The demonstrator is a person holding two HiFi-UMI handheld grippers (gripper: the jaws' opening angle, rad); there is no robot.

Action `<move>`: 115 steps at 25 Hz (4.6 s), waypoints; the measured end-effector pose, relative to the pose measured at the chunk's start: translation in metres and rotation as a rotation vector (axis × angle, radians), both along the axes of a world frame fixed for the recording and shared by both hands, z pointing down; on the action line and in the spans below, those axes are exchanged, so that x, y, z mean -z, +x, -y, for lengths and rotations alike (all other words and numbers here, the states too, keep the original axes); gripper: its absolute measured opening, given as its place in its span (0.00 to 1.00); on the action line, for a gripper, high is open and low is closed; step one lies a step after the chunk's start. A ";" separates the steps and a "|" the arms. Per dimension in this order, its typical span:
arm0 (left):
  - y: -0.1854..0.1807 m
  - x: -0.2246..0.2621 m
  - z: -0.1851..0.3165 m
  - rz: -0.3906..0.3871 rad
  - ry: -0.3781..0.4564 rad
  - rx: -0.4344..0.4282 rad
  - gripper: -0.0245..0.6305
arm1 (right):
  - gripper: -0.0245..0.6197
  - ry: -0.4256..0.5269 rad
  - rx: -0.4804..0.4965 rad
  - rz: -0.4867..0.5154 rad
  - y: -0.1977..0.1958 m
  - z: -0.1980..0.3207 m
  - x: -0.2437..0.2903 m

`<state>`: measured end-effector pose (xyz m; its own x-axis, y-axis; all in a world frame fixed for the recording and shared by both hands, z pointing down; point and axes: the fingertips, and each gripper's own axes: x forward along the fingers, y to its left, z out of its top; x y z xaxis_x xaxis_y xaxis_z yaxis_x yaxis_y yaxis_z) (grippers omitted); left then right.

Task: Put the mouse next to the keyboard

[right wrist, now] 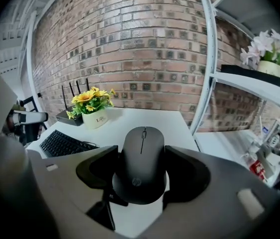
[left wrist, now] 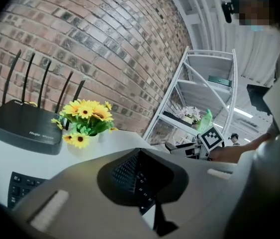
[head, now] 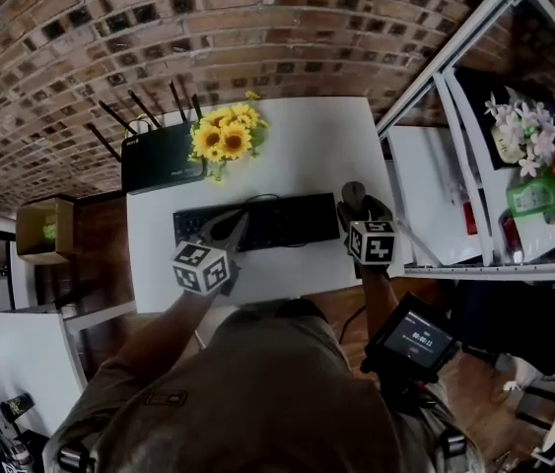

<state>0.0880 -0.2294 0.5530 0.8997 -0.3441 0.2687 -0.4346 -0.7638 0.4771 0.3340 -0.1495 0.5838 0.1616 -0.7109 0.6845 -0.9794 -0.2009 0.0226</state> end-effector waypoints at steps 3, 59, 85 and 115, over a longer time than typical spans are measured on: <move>0.007 0.003 -0.011 -0.008 0.008 -0.007 0.03 | 0.51 -0.014 -0.028 0.005 0.009 -0.024 -0.007; 0.011 -0.013 -0.110 0.095 -0.033 0.287 0.03 | 0.28 0.100 0.224 0.101 0.003 -0.064 -0.039; -0.137 0.012 -0.244 0.000 0.055 0.151 0.03 | 0.06 0.319 0.360 0.236 -0.250 -0.215 0.061; -0.114 0.040 -0.293 0.003 0.138 0.167 0.03 | 0.06 0.380 0.430 0.271 -0.249 -0.262 0.075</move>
